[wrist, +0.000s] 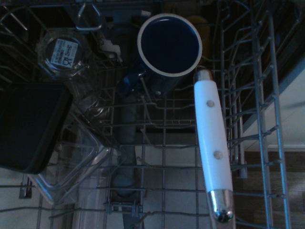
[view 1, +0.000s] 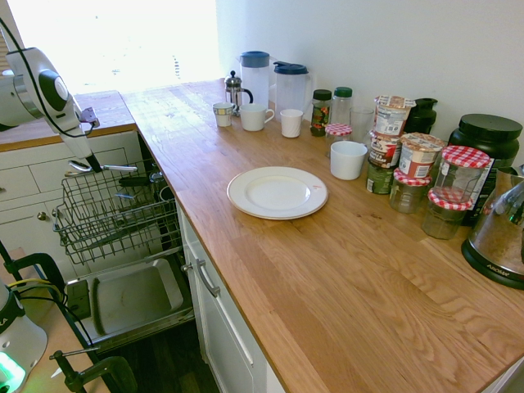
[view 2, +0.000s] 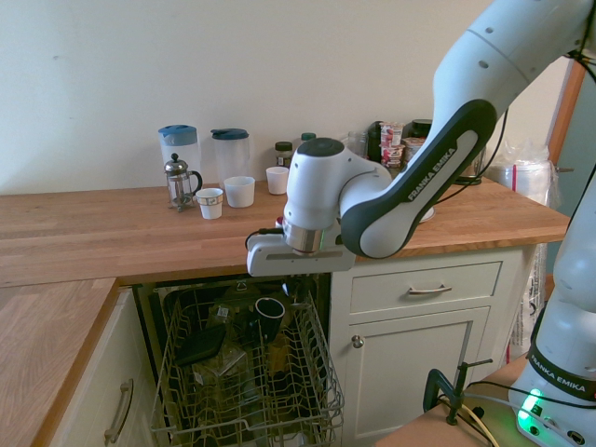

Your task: Put the spoon in the dishwasher

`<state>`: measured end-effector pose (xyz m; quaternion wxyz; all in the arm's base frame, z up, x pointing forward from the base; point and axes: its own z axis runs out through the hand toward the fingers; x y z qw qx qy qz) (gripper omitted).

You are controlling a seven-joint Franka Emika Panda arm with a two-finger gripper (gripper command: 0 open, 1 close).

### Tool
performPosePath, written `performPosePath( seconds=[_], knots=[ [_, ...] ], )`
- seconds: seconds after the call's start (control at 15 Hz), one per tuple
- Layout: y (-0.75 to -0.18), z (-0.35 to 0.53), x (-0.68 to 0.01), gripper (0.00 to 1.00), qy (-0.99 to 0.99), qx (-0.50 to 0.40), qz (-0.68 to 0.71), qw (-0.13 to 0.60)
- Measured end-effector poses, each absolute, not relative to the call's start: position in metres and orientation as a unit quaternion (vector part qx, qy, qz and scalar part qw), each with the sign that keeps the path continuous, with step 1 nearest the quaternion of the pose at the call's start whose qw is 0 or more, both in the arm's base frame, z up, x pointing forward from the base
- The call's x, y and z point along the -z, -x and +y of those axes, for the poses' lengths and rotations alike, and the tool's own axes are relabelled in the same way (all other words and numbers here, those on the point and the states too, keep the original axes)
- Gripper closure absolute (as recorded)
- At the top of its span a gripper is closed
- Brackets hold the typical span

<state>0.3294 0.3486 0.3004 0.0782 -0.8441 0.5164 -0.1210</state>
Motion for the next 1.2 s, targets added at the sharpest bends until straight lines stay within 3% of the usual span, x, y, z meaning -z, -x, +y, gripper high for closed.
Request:
performPosePath(
  seconds=[0.53, 1.2],
  knots=[
    [-0.349, 0.382, -0.201, 1.00, 0.845, 0.086, 0.524, 0.062],
    [-0.349, 0.370, -0.142, 1.00, 0.838, 0.056, 0.541, 0.034]
  ],
)
